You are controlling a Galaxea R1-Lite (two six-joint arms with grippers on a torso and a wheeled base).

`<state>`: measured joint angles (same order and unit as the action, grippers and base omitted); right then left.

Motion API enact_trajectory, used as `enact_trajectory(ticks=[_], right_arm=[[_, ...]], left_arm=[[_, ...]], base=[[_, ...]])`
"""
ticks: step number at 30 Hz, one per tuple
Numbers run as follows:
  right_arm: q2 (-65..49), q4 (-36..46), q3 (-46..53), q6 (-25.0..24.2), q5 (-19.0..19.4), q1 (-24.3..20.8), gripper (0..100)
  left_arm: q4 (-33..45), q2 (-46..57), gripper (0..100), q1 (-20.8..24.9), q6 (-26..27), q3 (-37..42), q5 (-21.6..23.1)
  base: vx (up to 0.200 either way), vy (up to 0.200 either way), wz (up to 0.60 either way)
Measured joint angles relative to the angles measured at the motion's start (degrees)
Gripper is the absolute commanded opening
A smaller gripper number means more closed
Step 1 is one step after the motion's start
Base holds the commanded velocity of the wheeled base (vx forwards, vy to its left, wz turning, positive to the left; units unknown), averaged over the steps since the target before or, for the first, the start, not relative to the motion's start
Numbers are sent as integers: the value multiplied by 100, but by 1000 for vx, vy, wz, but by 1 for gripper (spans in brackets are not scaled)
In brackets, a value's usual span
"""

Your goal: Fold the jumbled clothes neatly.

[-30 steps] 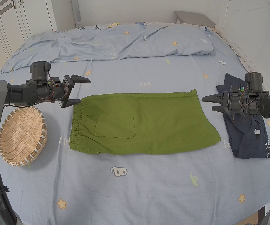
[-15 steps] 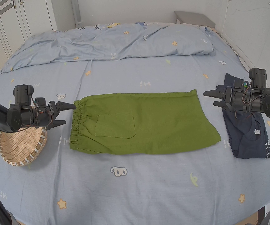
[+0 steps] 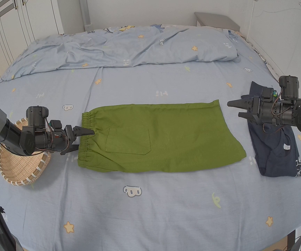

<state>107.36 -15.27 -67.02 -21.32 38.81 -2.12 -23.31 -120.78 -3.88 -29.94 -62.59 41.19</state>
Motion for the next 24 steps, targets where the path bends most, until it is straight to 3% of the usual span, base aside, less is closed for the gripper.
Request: enact_trajectory(ticks=[21, 22, 24], right_arm=[[22, -18, -4, 6, 0, 1, 100], [22, -18, -4, 6, 0, 1, 100], [22, -18, -4, 4, 0, 4, 100]], left_arm=[[-11, -542, 100, 151, -695, -522, 539], [-9, -551, 0, 162, -720, -533, 536], [-4, -568, 0, 184, -772, -560, 532]], base=[[0, 0, 0], [0, 0, 0], [0, 0, 0]])
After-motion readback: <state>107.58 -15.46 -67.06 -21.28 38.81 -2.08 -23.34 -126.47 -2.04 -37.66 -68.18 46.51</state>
